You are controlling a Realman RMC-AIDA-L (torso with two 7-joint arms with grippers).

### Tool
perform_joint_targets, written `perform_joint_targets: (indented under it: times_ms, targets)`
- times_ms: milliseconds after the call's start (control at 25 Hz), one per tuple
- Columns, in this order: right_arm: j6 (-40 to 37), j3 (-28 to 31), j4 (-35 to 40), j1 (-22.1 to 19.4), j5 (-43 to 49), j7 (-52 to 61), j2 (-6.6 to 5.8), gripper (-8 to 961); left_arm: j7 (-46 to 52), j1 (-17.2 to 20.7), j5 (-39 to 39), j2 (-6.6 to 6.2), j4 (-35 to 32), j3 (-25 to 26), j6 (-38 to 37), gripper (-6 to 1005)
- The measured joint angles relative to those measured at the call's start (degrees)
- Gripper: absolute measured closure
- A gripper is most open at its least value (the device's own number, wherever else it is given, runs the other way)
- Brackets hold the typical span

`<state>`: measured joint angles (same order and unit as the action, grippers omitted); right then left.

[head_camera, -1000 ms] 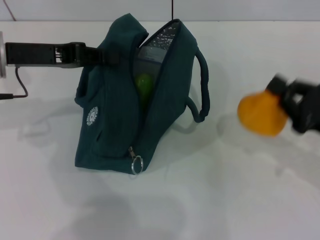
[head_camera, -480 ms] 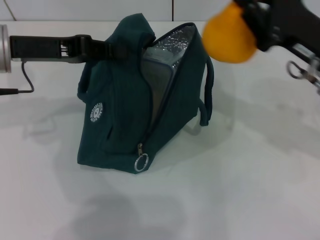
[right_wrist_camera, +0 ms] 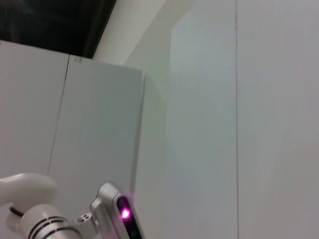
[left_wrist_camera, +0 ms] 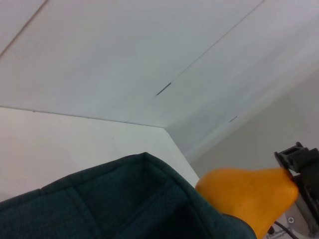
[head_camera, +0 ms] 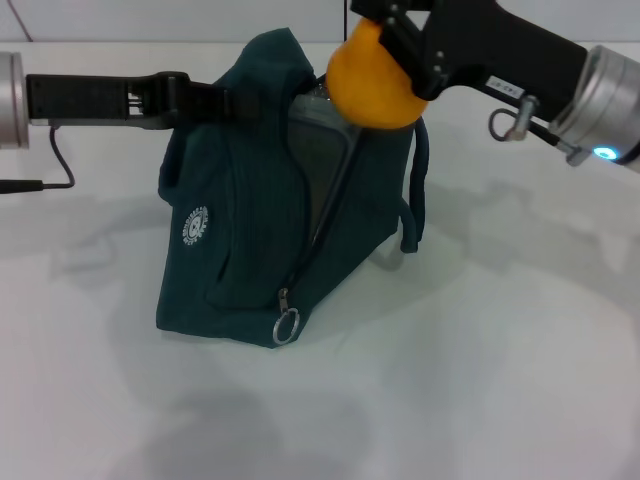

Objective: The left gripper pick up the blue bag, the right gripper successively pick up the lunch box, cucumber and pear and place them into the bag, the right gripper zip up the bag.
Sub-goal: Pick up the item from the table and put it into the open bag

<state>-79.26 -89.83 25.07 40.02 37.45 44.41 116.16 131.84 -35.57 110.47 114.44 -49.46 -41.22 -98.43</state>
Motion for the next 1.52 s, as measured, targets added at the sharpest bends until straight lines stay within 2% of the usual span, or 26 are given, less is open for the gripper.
perform_joint_targets:
  times_ms: [400, 680, 840, 1320, 1520]
  targets:
    - [6.52, -2.70, -0.26, 1.61, -1.45, -0.49, 0.02, 880, 0.00, -0.39, 0.00, 0.32, 0.06, 0.00, 0.06, 947]
    - [13.90, -11.93, -0.07, 3.79, -4.50, 0.25, 0.03, 873, 0.00, -0.45, 0.46, 0.66, 0.06, -0.08, 0.09, 947]
    - [14.65, -16.68, 0.22, 4.42, -8.40, 0.79, 0.03, 869, 0.06, -0.27, 0.43, 0.78, 0.07, -0.19, -0.10, 947]
    - [16.75, -18.74, 0.46, 1.25, -9.01, 1.83, 0.03, 857, 0.40, 0.05, 0.25, 0.77, 0.07, -0.17, -0.54, 947]
    - [18.96, -20.87, 0.15, 0.76, -8.91, 5.81, -0.07, 852, 0.88, 0.07, 0.17, 0.72, 0.07, -0.17, -0.76, 946]
